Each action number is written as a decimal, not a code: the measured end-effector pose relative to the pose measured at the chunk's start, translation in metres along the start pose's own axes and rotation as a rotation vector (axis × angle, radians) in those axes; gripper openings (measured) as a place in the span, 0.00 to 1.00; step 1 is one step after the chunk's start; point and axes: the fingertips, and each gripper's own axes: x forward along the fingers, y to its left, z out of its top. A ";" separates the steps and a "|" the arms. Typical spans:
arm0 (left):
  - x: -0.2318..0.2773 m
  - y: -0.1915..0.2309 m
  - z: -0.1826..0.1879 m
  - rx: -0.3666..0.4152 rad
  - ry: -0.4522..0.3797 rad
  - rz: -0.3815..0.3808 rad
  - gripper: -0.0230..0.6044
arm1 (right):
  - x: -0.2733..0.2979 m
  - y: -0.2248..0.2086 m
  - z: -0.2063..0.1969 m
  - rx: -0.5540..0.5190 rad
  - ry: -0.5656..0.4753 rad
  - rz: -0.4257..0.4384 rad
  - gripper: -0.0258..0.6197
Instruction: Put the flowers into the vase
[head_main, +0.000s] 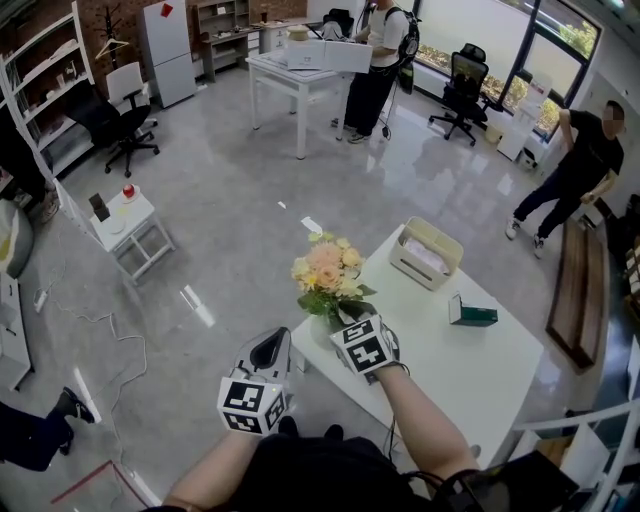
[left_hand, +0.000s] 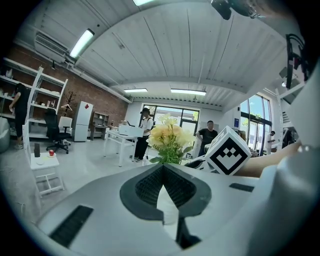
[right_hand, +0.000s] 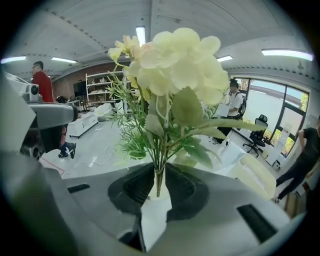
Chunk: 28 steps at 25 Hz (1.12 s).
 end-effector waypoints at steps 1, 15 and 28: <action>0.000 -0.001 0.001 0.000 -0.002 -0.002 0.04 | -0.001 0.001 0.002 -0.004 0.000 0.005 0.15; 0.000 -0.004 0.008 0.002 -0.018 -0.015 0.04 | 0.000 0.004 -0.007 0.040 0.089 0.080 0.17; 0.003 -0.008 0.009 0.006 -0.016 -0.020 0.04 | -0.008 0.002 -0.012 0.062 0.128 0.124 0.18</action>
